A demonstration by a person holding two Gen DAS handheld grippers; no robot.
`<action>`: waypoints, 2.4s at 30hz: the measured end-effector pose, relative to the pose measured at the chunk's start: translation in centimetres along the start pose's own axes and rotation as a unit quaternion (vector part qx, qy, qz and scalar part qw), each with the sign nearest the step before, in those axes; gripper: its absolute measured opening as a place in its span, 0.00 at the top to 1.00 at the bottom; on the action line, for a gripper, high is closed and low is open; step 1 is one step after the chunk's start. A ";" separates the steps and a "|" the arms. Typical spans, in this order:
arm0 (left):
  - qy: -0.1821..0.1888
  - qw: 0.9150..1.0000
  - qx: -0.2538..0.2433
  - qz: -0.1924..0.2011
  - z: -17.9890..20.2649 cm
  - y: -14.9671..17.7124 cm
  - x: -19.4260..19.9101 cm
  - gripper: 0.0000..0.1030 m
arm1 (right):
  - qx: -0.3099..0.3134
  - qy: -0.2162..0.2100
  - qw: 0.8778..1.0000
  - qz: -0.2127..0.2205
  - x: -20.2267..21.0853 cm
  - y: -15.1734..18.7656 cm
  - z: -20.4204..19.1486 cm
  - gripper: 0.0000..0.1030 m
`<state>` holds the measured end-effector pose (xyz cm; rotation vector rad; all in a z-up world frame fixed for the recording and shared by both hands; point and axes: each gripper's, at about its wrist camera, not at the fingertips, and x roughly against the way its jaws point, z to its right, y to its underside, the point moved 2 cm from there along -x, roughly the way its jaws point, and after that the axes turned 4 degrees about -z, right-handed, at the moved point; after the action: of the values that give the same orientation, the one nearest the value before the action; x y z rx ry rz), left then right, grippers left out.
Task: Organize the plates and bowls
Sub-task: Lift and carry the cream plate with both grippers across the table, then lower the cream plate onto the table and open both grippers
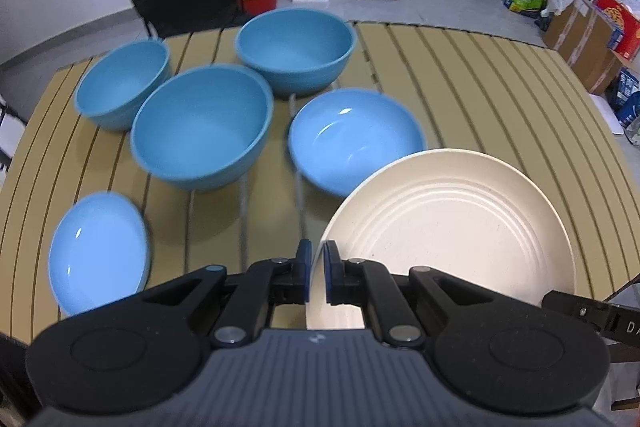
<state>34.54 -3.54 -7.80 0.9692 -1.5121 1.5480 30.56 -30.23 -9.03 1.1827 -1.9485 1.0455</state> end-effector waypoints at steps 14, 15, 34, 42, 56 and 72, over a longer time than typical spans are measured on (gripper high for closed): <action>-0.007 0.999 0.043 -0.030 -5.7 2.7 -2.7 0.93 | 0.025 0.005 0.998 -0.051 -4.7 2.7 -3.2 0.95; -0.007 0.999 0.044 -0.031 -5.8 2.8 -2.8 0.93 | 0.026 0.006 0.998 -0.053 -5.0 2.9 -3.4 0.95; -0.008 0.997 0.056 -0.050 -8.4 3.4 -5.9 0.93 | 0.025 0.022 0.996 -0.082 -9.3 3.4 -4.7 0.95; -0.011 0.997 0.054 -0.044 -8.5 2.6 -6.7 0.93 | 0.021 0.029 0.996 -0.081 -10.4 2.8 -4.9 0.95; -0.011 0.998 0.046 -0.029 -8.2 1.9 -7.0 0.92 | 0.020 0.033 0.996 -0.075 -11.3 1.9 -5.0 0.94; -0.002 0.996 0.034 0.078 -7.6 4.7 -0.5 0.00 | 0.041 0.026 0.999 -0.017 -6.9 3.3 -5.5 0.36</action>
<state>30.42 4.02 -10.37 0.9110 -1.5796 1.7187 30.98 -21.67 -12.95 1.2170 -1.8544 1.1366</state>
